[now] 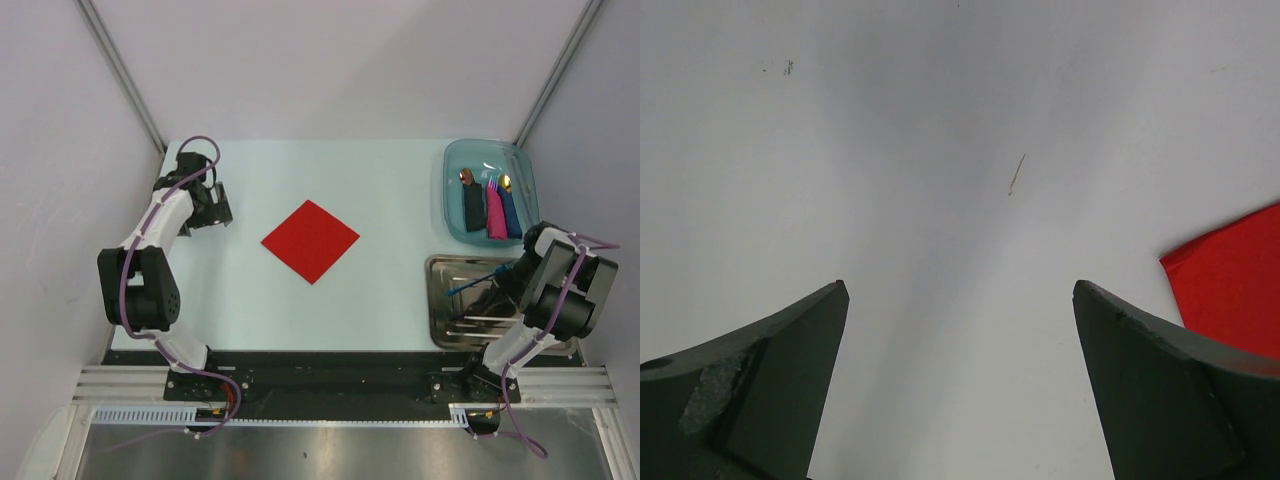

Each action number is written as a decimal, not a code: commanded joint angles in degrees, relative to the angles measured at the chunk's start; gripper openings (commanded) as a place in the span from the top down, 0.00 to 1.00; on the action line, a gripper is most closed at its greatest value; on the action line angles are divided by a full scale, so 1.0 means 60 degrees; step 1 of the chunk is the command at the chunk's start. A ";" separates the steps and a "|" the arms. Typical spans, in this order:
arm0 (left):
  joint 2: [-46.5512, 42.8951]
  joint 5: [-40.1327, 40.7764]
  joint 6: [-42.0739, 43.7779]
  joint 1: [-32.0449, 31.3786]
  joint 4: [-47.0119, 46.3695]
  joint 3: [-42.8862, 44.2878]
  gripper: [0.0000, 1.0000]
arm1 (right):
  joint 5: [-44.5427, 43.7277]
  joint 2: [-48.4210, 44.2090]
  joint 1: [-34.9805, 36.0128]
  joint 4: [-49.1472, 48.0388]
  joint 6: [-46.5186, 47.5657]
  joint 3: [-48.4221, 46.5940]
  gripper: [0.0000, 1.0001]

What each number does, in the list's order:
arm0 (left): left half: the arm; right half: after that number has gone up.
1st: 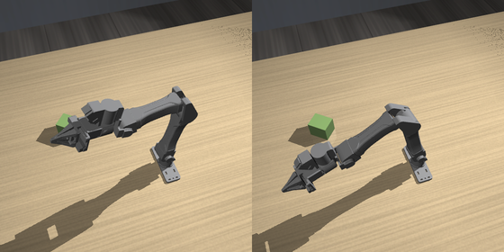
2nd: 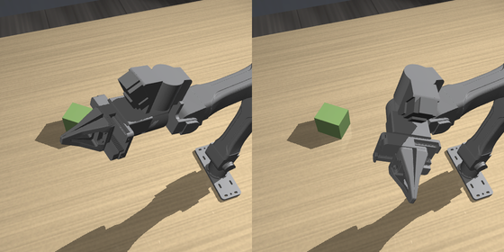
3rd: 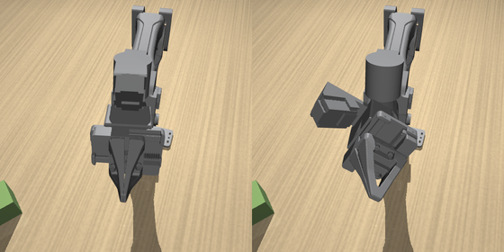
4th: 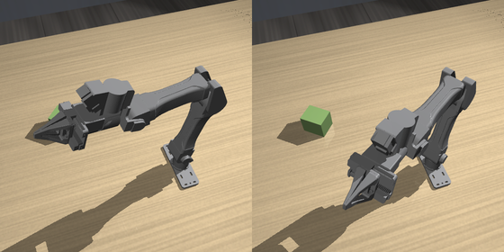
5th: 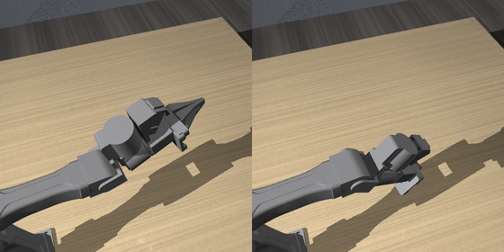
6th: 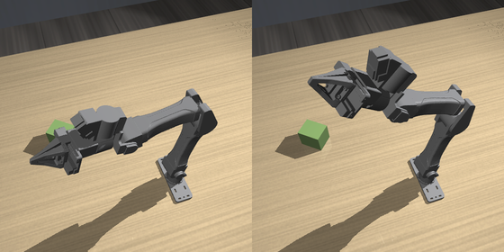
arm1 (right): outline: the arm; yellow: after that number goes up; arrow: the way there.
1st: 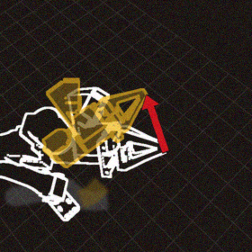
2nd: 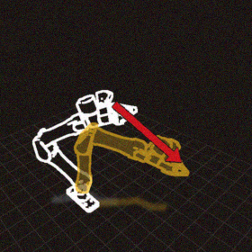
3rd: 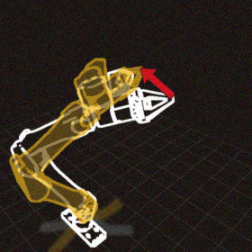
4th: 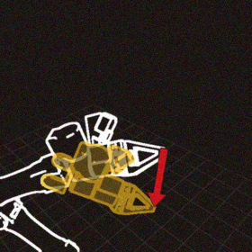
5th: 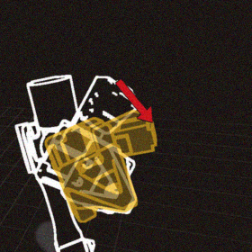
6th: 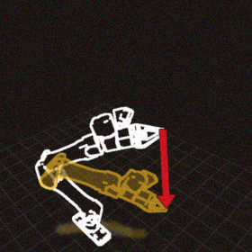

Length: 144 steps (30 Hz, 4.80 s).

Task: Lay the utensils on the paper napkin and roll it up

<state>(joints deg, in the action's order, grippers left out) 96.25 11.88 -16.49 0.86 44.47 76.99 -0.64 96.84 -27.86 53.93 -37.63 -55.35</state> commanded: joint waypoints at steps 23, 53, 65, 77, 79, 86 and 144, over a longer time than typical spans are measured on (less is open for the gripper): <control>-0.2828 -0.4719 0.2690 0.0808 -0.0820 -0.0205 0.00 | 0.0211 -0.2211 0.6763 -0.1719 0.3019 -0.4966 1.00; -0.2082 -0.6228 0.2016 0.0837 -0.1303 -0.1465 0.00 | 0.4135 0.8088 1.0107 -0.0375 0.2244 -1.4358 1.00; -0.1715 -0.6506 0.1723 0.0838 -0.1230 -0.1216 0.00 | 0.4473 0.9070 0.9770 -0.0771 0.1774 -1.4563 1.00; -0.1598 -0.6418 0.1621 0.0852 -0.1259 -0.1289 0.00 | 0.4458 0.9305 0.9623 -0.0932 0.1511 -1.4607 1.00; -0.1612 -0.6462 0.1621 0.0867 -0.1245 -0.1318 0.00 | 0.4458 0.9305 0.9623 -0.0932 0.1452 -1.4681 1.00; -0.1598 -0.6418 0.1606 0.0867 -0.1303 -0.1333 0.00 | 0.4721 0.9246 0.9638 -0.1137 0.0940 -1.4710 1.00; -0.3341 -0.5335 0.1783 0.0266 -0.2314 -0.1113 0.00 | 0.2920 -0.2423 0.3652 0.0004 0.1874 -0.4916 0.35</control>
<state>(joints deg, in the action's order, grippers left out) 78.28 -23.03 -4.54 2.37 32.18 71.90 20.01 91.70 2.46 47.68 -29.85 -96.66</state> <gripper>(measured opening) 0.996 0.647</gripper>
